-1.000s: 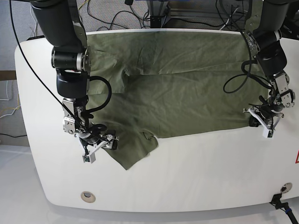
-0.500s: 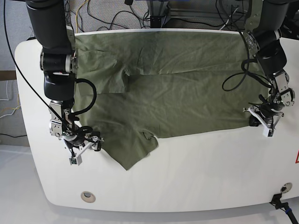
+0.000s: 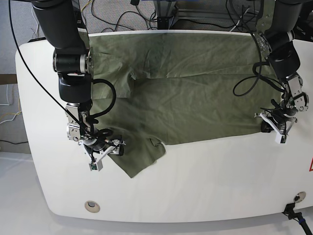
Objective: Fold the T-shirt properly
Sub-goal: 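Grasp the opposite shirt edge with both grippers, then fold the grasped edge over the shirt toward the arm bases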
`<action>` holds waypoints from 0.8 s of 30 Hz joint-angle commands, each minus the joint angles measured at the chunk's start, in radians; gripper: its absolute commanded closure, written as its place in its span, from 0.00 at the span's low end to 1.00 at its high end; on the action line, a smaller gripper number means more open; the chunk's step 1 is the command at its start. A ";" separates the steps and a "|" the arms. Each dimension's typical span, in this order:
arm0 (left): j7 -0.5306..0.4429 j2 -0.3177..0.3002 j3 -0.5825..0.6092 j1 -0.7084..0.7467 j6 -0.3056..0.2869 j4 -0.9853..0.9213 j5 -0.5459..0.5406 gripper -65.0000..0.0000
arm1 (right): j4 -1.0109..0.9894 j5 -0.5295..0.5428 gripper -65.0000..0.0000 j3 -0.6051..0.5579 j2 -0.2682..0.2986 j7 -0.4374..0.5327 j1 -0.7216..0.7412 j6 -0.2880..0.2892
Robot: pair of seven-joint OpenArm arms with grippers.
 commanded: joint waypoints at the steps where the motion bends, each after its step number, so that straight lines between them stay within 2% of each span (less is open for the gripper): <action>1: 0.027 -0.014 0.002 -0.012 -0.001 0.008 0.023 1.00 | 0.016 0.007 0.39 0.001 -0.009 0.016 0.035 0.005; 3: 0.027 -0.014 0.002 -0.012 -0.001 0.008 0.023 1.00 | 0.016 0.007 0.44 0.001 -0.010 0.018 0.035 0.005; 4: 0.027 -0.014 0.002 -0.012 -0.001 0.008 0.023 1.00 | 0.016 0.007 0.51 0.001 -0.010 0.018 0.035 0.005; 8: 0.026 -0.014 0.002 -0.012 -0.001 0.008 0.023 1.00 | 0.016 0.007 1.00 0.001 -0.010 0.019 0.036 0.006; 14: 0.023 -0.013 -0.003 -0.014 -0.001 0.016 0.020 1.00 | 0.081 0.007 1.00 0.000 -0.010 0.004 0.036 0.012; 20: 0.024 -0.011 -0.001 0.029 -0.001 0.169 -0.104 1.00 | 0.460 0.009 1.00 0.001 -0.010 -0.240 -0.064 0.008; 24: 0.027 -0.013 -0.001 0.085 -0.001 0.295 -0.149 1.00 | 0.714 0.010 1.00 0.003 -0.010 -0.380 -0.166 0.006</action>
